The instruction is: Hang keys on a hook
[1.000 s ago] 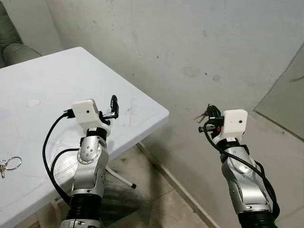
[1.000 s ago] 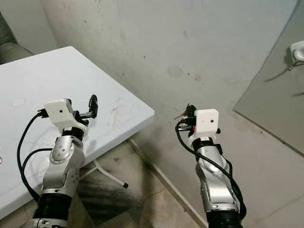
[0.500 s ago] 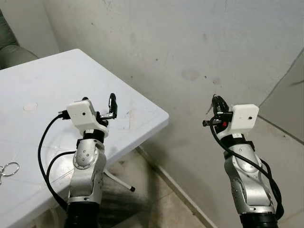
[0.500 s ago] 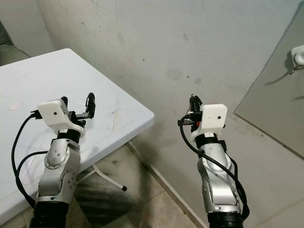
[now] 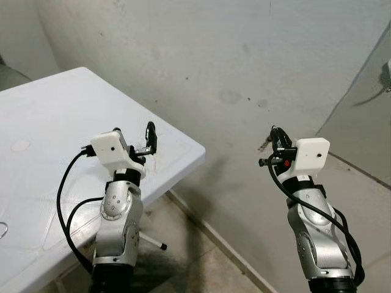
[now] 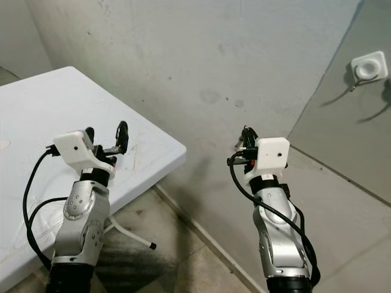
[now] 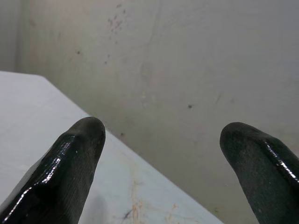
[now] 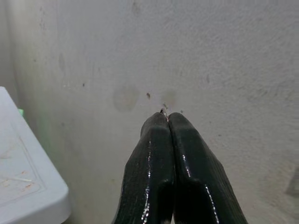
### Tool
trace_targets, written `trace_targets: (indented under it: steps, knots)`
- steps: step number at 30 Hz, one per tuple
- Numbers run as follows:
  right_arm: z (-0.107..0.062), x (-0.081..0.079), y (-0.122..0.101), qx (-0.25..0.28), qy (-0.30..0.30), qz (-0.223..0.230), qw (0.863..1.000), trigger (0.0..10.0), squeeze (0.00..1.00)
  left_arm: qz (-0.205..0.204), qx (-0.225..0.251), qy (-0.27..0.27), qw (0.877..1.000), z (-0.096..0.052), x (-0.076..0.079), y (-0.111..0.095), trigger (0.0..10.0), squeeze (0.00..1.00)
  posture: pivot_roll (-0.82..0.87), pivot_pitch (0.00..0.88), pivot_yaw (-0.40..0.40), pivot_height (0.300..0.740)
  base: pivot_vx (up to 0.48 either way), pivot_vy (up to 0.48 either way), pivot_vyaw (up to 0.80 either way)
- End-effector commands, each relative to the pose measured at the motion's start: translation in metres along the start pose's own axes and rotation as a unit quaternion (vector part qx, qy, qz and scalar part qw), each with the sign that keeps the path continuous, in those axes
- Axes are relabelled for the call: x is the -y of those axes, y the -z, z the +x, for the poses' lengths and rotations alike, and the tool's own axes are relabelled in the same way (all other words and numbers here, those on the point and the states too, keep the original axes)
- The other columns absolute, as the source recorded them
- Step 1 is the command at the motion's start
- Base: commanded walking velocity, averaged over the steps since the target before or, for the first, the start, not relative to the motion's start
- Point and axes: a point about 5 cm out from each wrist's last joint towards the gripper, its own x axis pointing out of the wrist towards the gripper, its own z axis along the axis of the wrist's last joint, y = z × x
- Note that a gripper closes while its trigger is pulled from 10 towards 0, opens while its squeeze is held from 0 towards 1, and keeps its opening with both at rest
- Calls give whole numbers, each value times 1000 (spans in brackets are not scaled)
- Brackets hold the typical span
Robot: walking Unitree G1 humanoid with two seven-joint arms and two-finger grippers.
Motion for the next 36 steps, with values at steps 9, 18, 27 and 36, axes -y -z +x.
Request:
trace_targets:
  steps: [9, 18, 27, 36]
  knots:
    - [0, -2, -6, 10, -6, -2, 1000, 10000, 0, 5, -5, 5, 1000, -2, 3, -1, 10000, 0, -12, 0, -48, 740, 0, -53, -721]
    - [-1, -4, -5, 9, -10, -2, 1000, 10000, 0, -10, -9, 0, 1000, -4, 5, -1, 10000, 0, -8, 0, -49, 740, 0, -213, -719]
    - [-1, -4, -6, 12, -11, -6, 1000, 10000, 0, -3, -12, 2, 1000, -6, 7, 0, 10000, 0, -6, 0, -52, 740, 0, 0, -662]
    - [-7, -5, -10, 28, -23, -7, 999, 10000, 0, -1, -18, 11, 1000, -12, 12, 1, 10000, 0, -5, 0, -54, 740, 0, 0, 0]
